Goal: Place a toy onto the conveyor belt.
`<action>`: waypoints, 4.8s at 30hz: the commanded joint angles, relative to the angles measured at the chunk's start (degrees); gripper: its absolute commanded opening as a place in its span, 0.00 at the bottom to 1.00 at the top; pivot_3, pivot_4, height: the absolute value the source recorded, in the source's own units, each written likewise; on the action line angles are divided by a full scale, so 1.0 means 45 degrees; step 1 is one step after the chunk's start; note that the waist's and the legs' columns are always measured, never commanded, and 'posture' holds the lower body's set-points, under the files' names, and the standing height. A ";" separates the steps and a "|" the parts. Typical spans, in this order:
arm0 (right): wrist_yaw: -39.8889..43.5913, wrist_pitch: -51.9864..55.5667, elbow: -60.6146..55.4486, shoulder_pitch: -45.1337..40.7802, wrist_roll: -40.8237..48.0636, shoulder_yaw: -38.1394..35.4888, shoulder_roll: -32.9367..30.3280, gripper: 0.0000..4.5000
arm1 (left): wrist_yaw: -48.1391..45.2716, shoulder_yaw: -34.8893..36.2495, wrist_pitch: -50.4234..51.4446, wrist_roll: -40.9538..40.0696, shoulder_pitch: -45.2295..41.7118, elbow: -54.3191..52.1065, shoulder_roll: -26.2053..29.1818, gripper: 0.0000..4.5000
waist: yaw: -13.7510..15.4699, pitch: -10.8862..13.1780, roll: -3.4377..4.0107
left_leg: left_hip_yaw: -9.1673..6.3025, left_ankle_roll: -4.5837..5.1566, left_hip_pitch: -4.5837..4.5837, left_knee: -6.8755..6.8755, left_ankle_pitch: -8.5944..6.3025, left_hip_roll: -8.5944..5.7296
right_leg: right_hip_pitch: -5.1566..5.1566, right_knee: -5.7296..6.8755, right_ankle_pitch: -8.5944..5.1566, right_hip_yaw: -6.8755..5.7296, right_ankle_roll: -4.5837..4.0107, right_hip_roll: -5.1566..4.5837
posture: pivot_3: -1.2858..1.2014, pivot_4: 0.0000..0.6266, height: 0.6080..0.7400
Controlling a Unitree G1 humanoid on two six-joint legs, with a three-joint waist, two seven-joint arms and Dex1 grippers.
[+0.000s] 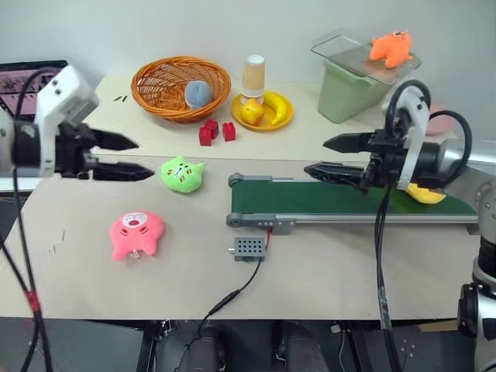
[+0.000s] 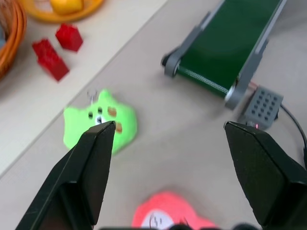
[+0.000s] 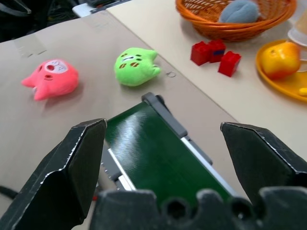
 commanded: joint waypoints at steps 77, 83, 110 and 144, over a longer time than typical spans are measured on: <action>-0.4447 0.1225 -0.2754 0.1315 0.6002 -0.3772 -0.2481 1.00 | 0.1460 -0.5971 -0.4051 0.5040 -0.5305 0.2271 -0.9348 0.26 | 0.0132 -0.0033 0.0051 | 0.0026 0.0082 -0.0039 0.0104 -0.0047 -0.0018 | 0.0005 -0.0021 0.0047 0.0099 0.0042 0.0016 | 0.52 0.24 0.96; -0.5109 0.1048 -0.2805 0.1594 0.6752 -0.3971 -0.2959 1.00 | 0.1497 -0.6098 -0.4534 0.5661 -0.4729 0.2489 -0.9668 0.26 | 0.0104 -0.0033 0.0051 | 0.0027 0.0087 -0.0035 0.0106 -0.0049 -0.0015 | 0.0004 -0.0024 0.0047 0.0104 0.0043 0.0016 | 0.52 0.24 0.96; -0.4882 -0.0069 -0.2178 0.1395 0.6737 -0.2851 -0.3407 1.00 | 0.2309 -0.4247 -0.3417 0.5457 -0.4384 0.2243 -0.9556 0.99 | 0.0108 -0.0033 0.0051 | 0.0026 0.0105 -0.0037 0.0114 -0.0060 -0.0002 | 0.0004 -0.0030 0.0050 0.0115 0.0047 0.0008 | 0.52 0.24 0.96; -0.2975 -0.0174 -0.1566 0.0439 0.5312 -0.1382 -0.3320 1.00 | 0.7326 -0.1419 -0.0366 0.5876 -0.2194 0.5011 -0.9029 0.99 | 0.0080 -0.0033 0.0050 | 0.0032 0.0110 -0.0055 0.0123 -0.0062 -0.0007 | 0.0004 -0.0020 0.0068 0.0115 0.0076 0.0009 | 0.52 0.24 0.96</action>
